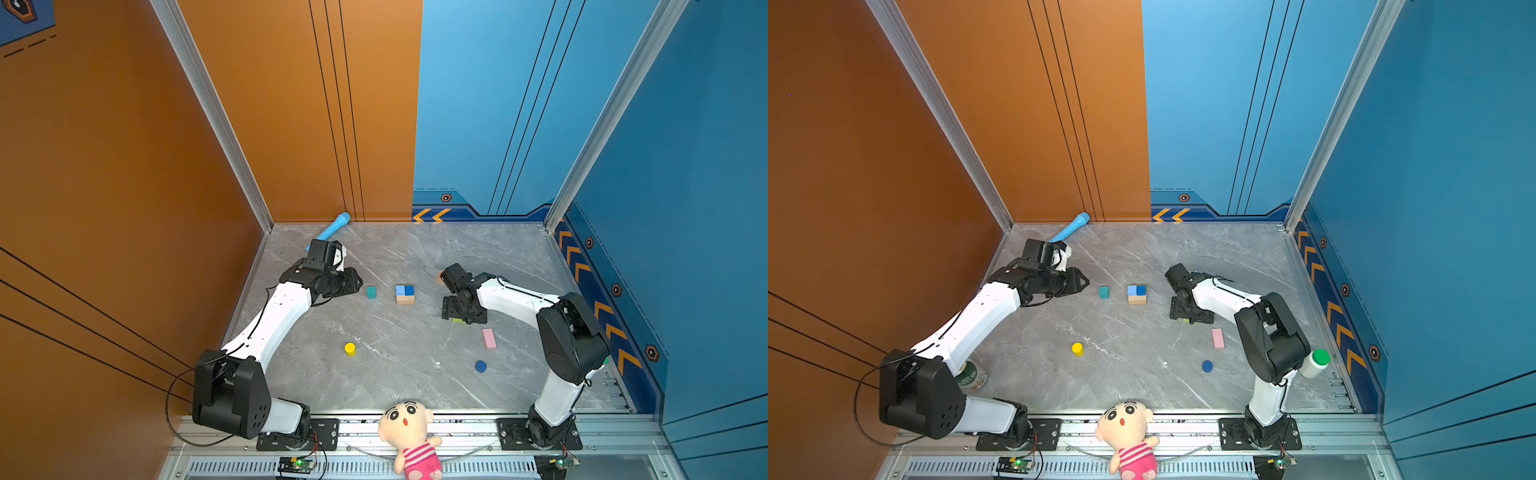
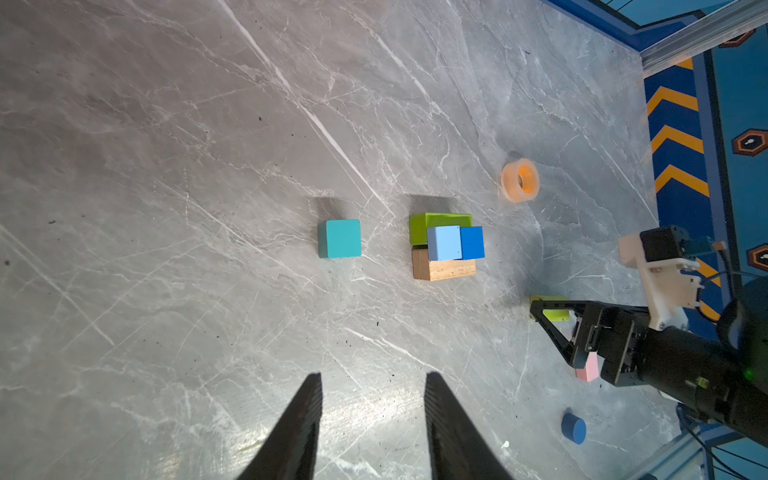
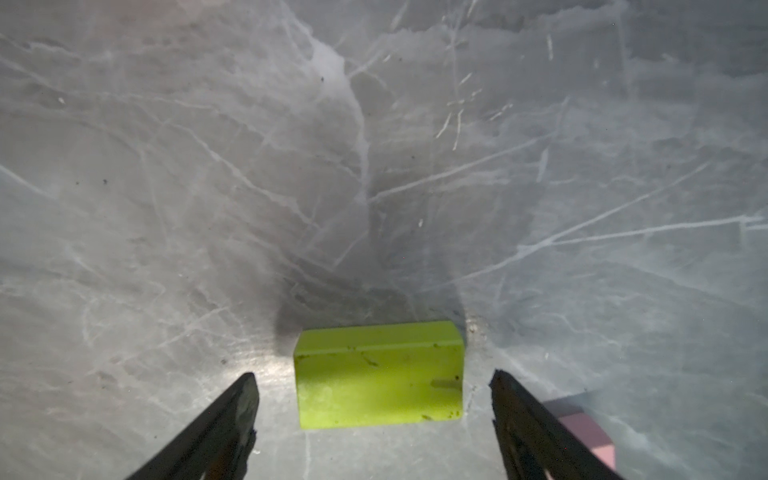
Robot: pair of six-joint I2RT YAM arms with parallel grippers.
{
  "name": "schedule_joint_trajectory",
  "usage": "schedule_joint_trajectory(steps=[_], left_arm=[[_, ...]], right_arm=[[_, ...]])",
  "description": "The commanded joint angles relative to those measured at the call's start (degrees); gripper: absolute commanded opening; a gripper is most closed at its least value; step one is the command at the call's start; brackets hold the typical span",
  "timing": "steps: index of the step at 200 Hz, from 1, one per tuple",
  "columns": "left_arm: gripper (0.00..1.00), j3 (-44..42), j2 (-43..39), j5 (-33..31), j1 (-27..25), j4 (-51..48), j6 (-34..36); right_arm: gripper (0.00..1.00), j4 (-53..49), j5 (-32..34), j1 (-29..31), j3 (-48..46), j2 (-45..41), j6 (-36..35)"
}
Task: Build the wood block tower
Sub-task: 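Lower the right gripper onto the loose lime-green block and close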
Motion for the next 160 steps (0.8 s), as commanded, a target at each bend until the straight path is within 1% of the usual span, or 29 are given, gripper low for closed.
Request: schedule_joint_trajectory(steps=[1,37,114,160], left_arm=[[0.43,-0.8,0.5,1.3,0.6,0.5,0.0],[0.43,-0.7,0.9,1.6,0.6,0.5,0.0],[0.43,-0.5,1.4,2.0,0.6,0.6,-0.3],[0.43,-0.4,1.6,2.1,0.6,0.6,-0.4]], right_arm=[[0.87,0.8,-0.6,-0.6,-1.0,0.1,1.0],[0.84,1.7,-1.9,-0.8,-1.8,0.3,1.0],[0.72,1.9,-2.8,-1.3,-2.9,-0.2,0.8],[0.71,1.9,-2.8,-1.4,-3.1,-0.9,0.8]])
